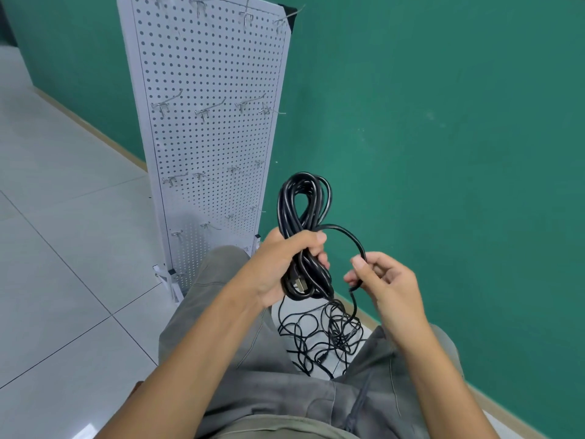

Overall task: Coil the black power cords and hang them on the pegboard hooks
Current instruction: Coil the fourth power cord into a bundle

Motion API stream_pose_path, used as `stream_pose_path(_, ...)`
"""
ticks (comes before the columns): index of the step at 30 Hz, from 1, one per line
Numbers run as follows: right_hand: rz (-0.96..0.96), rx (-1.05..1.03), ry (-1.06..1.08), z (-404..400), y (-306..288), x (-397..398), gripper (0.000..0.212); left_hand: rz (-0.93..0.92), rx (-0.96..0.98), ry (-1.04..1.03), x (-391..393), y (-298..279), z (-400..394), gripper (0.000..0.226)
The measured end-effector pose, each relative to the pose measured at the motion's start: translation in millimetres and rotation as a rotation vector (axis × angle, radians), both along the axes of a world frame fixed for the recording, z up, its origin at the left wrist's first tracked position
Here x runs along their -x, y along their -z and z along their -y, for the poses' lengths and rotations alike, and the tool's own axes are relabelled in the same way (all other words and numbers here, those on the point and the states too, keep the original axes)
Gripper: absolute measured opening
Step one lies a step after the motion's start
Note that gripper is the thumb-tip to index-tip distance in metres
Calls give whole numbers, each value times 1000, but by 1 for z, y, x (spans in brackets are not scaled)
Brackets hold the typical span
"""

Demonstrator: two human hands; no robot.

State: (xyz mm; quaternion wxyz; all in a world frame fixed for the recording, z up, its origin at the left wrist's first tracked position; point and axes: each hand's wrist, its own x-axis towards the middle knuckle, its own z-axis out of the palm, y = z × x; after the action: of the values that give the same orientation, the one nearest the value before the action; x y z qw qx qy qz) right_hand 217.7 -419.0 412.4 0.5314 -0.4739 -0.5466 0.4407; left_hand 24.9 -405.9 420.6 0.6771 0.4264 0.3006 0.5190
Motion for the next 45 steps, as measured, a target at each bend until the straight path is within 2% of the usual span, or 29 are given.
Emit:
stream_pose_path(2, -146, 10, 4, 4, 1, 2, 31, 13, 43, -44, 2, 2, -3, 36)
stream_pose_path(4, -188, -47, 13, 5, -3, 6, 43, -15, 89, -86, 3, 5, -7, 36)
stream_pose_path(9, -38, -200, -26, 7, -25, 24, 19, -109, 146, -116, 1, 12, -10, 25)
stream_pose_path(13, 95, -202, -31, 2, -44, 39, 21, -220, 89, -64, -12, 11, -4, 10)
stream_pose_path(18, -25, -117, -5, -4, -60, 53, 31, -256, -1, 4, -20, 6, 2, 11)
stream_pose_path(22, -108, -68, -36, -6, -68, 53, 28, -305, -71, 29, -16, 1, 4, 11)
stream_pose_path(25, -227, 76, -106, 0, -76, 53, 23, -233, -99, 54, -15, -4, 7, 15)
stream_pose_path(30, -180, 156, -161, -5, -70, 47, 35, -207, -78, 116, -13, -5, 10, 11)
stream_pose_path(33, 42, 176, -135, -4, -68, 50, 36, -249, -109, 152, -12, -7, 11, 10)
stream_pose_path(35, 217, 183, -99, -3, -67, 52, 48, -281, -133, 154, -12, -8, 12, 9)
stream_pose_path(40, 436, 166, -119, -3, -72, 51, 68, -244, -151, 125, -17, -6, 13, 20)
stream_pose_path(43, 393, 154, -143, -9, -67, 49, 79, -133, -102, 75, -24, -1, 11, 27)
stream_pose_path(45, 296, 167, -160, -12, -52, 45, 104, -56, -58, 27, -24, 0, 10, 25)
